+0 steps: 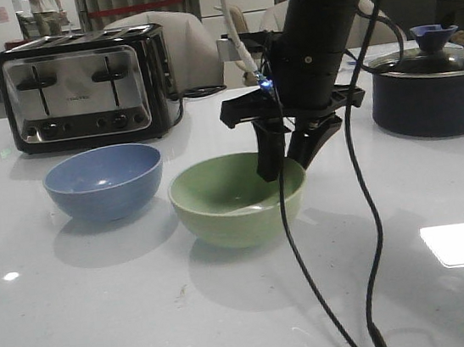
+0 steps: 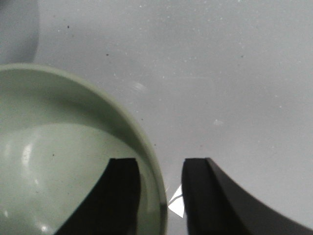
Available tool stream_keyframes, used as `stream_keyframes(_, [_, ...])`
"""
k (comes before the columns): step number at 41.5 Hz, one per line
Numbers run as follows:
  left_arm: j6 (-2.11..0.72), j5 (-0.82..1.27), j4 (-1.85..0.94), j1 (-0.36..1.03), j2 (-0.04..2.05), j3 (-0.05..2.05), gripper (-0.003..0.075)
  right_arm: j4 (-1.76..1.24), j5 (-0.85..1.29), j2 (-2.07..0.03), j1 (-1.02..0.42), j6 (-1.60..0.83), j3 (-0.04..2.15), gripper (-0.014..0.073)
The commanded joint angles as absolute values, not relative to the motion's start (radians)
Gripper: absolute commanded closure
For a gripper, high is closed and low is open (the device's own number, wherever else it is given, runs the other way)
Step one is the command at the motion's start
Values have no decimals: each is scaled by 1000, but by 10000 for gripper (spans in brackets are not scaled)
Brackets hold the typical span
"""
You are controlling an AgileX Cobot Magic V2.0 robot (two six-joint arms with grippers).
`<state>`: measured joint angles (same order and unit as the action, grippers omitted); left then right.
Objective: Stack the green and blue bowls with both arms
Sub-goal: 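Slide the green bowl with the right gripper toward the blue bowl, then open the right gripper and lift it away from the green bowl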
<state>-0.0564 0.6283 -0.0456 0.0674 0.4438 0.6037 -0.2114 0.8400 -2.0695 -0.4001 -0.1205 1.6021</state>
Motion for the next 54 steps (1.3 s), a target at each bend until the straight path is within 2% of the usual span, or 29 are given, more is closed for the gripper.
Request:
stream_keyframes(1, [-53, 541, -52, 68, 456, 631, 167, -220, 802, -2008, -397, -131, 1642, 178])
stream_keyframes(10, [-53, 541, -52, 68, 456, 631, 167, -215, 818, -1944, -397, -132, 1663, 183])
stream_keyframes(18, [-53, 541, -52, 68, 456, 631, 167, -168, 811, -1768, -397, -133, 1585, 183])
stream_keyframes(30, [-53, 547, -52, 68, 456, 631, 167, -20, 797, -1404, -397, -133, 1303, 183])
stream_keyframes(44, [-53, 547, -52, 68, 456, 631, 167, -60, 740, -1019, -397, -128, 960, 183])
stream_keyframes(54, [-53, 549, -52, 68, 456, 631, 167, -64, 722, -815, -397, -128, 804, 183])
